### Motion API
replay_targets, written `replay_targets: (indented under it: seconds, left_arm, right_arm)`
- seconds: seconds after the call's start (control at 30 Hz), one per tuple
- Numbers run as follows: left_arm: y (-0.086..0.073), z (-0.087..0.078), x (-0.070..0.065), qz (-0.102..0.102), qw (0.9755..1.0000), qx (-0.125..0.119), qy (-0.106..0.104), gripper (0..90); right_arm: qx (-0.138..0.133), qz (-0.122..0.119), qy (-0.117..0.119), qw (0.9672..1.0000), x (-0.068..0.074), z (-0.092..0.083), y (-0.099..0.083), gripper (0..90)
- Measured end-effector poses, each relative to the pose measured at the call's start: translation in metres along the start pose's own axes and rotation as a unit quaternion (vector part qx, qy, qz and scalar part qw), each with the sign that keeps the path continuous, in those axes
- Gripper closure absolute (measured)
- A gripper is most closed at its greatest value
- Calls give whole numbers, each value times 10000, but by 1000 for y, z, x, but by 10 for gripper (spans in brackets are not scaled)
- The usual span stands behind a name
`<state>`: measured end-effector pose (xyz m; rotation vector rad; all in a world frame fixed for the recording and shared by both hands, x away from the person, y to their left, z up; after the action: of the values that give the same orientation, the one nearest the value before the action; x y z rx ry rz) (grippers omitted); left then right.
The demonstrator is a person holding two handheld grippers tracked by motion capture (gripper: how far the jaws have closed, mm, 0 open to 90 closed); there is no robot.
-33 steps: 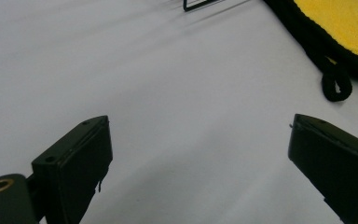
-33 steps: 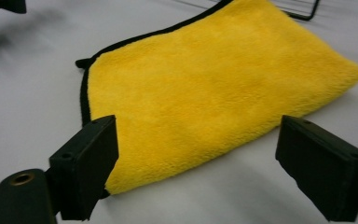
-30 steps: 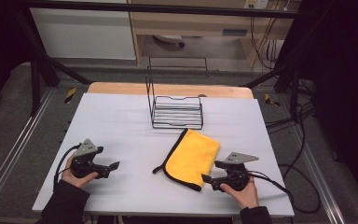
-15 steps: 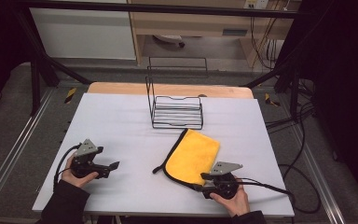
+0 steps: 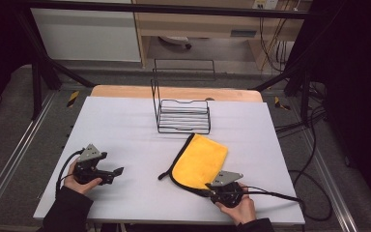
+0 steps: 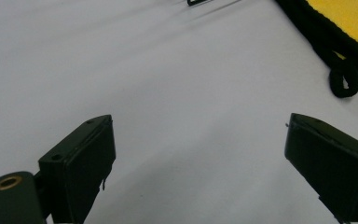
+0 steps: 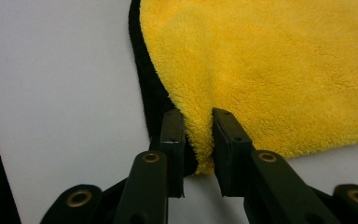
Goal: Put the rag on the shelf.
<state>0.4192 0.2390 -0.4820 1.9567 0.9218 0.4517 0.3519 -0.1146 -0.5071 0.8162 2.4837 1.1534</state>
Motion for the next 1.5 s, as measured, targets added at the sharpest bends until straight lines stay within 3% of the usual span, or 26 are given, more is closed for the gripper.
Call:
replay_targets:
  seconds: [0.13, 0.33, 0.57, 0.63, 0.77, 0.8, 0.83, 0.97, 1.0, 1.03, 1.07, 1.13, 1.17, 1.2, 1.23, 1.27, 1.37, 1.4, 1.5]
  left_arm:
    - [0, 0, 0, 16, 10000, 3, 2, 86]
    - [0, -1, 0, 11, 10000, 8, 8, 87]
    - [0, 1, -5, 26, 10000, 77, -13, 85]
    - [1, 2, -7, 37, 10000, 85, -10, 82]
    - [3, 4, -14, 43, 9999, 138, -19, 66]
    - [6, 5, -18, 25, 9999, 129, -26, 66]
    - [9, 6, -24, 18, 9999, 115, -77, 59]
    - [17, 12, -38, 30, 9998, 91, -195, 48]
    - [22, 18, -50, 28, 9995, 96, -302, 48]
    - [22, 18, -50, 28, 9995, 96, -302, 49]
    - [29, 25, -63, 89, 9990, 104, -429, 49]
    - [33, 34, -76, 192, 9984, 174, -505, 51]
    - [33, 34, -76, 192, 9984, 174, -505, 59]
    - [37, 45, -90, 250, 9976, 216, -602, 70]
    - [37, 45, -90, 250, 9976, 216, -602, 83]
    - [39, 52, -100, 263, 9970, 263, -681, 99]
    - [43, 70, -118, 323, 9958, 390, -766, 124]
    - [45, 78, -127, 303, 9953, 424, -819, 173]
    - [49, 99, -148, 386, 9933, 552, -942, 239]
  right_arm:
    - [112, 134, 100, 9998, -3, -3, 2, 797]
    - [150, 127, 155, 9997, -8, -18, 3, 803]
    - [236, 129, 219, 9994, -20, -35, -11, 797]
    - [220, 157, 256, 9993, -23, -36, -14, 783]
    - [100, 217, 379, 9990, -21, -38, -13, 670]
    - [100, 217, 379, 9990, -21, -38, -13, 670]
    - [-85, 306, 405, 9987, -22, -43, -10, 596]
    - [-444, 624, 353, 9964, -29, -50, -1, 458]
    - [-481, 754, 249, 9957, -33, -49, 0, 435]
    - [-444, 819, 162, 9955, -36, -47, -1, 397]
    - [-380, 876, -27, 9954, -42, -44, -1, 355]
    - [-350, 910, -187, 9951, -48, -38, -2, 326]
    - [-323, 967, -255, 9945, -52, -34, -3, 309]
    - [-314, 1040, -324, 9936, -55, -31, -4, 305]
    - [-314, 1040, -324, 9936, -55, -31, -4, 305]
    - [-302, 1220, -482, 9909, -62, -25, -5, 289]
    - [-320, 1340, -551, 9889, -66, -23, -5, 300]
    - [-389, 1440, -641, 9867, -70, -20, -6, 328]
    - [-373, 1554, -663, 9849, -71, -20, -9, 372]
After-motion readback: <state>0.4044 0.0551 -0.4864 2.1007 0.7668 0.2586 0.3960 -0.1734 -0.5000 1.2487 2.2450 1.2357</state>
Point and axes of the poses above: each handheld gripper's, and its own axes: z roughly forward along the jaws, y roughly out of its top, x roughly to its left, the point moved 8 cm from there along z, roughly forward along the jaws, and after that the axes turned 5 degrees about -x, right-handed, at the moved point
